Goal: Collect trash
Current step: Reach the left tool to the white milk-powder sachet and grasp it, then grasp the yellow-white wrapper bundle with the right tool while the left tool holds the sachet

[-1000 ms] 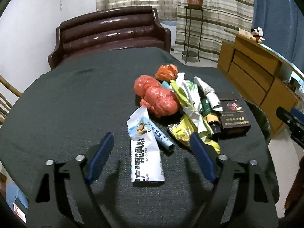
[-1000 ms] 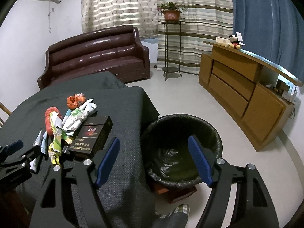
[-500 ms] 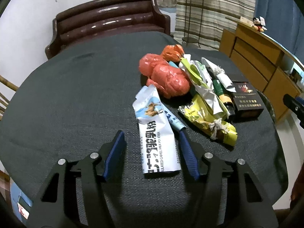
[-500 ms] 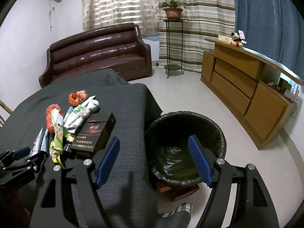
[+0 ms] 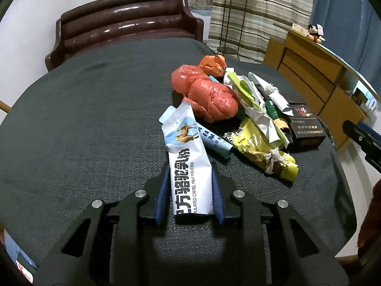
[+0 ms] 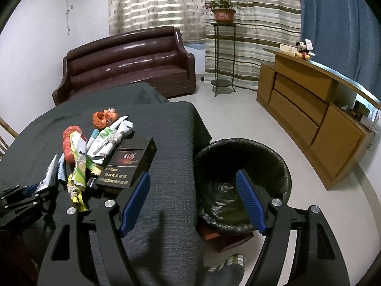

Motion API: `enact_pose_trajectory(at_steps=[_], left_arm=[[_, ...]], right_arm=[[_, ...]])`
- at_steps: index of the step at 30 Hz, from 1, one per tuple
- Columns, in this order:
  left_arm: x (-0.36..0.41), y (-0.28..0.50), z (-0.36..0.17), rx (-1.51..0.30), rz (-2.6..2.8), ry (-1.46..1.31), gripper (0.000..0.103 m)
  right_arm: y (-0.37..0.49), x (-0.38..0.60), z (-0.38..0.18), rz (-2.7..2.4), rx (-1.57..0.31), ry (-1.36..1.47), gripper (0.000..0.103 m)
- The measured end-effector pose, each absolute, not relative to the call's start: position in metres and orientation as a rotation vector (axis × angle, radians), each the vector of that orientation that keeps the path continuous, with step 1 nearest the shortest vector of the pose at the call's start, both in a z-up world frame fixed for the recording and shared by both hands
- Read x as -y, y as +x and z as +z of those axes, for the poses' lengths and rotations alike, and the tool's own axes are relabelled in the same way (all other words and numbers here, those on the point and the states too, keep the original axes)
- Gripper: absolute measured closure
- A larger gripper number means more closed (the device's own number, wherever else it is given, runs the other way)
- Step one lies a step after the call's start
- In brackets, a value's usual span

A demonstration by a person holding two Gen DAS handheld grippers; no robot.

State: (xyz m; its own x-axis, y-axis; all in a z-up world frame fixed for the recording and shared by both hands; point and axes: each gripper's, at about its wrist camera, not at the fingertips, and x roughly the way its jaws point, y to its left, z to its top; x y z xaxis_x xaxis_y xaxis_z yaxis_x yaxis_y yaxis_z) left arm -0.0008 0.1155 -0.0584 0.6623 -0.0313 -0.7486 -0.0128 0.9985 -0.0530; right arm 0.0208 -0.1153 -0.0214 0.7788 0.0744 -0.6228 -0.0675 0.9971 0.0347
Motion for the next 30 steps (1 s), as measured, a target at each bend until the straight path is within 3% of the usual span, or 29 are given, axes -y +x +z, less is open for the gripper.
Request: enact_pose_trajectory(at_steps=[14,20,25,30], left_arm=[[-0.142,-0.009,-0.047,-0.803,0.022,-0.078,0.075],[-0.151,-0.004,-0.04,-0.786,0.048,-0.057,0.075],[-0.159,-0.002,-0.037,-0.776,0.059,-0.038,0.074],[-0.172,0.002,-0.038,-0.78,0.066,-0.052,0.075]], right_arm=[[0.02,0.086,-0.013,0.141,-0.659,0.006,0.031],[0.026,0.051,-0.005,0.245,-0.652,-0.006,0.046],[0.028,0.02,-0.005,0.32,-0.661,-0.039,0.049],[0.033,-0.003,-0.013,0.361,-0.699,-0.07,0.058]])
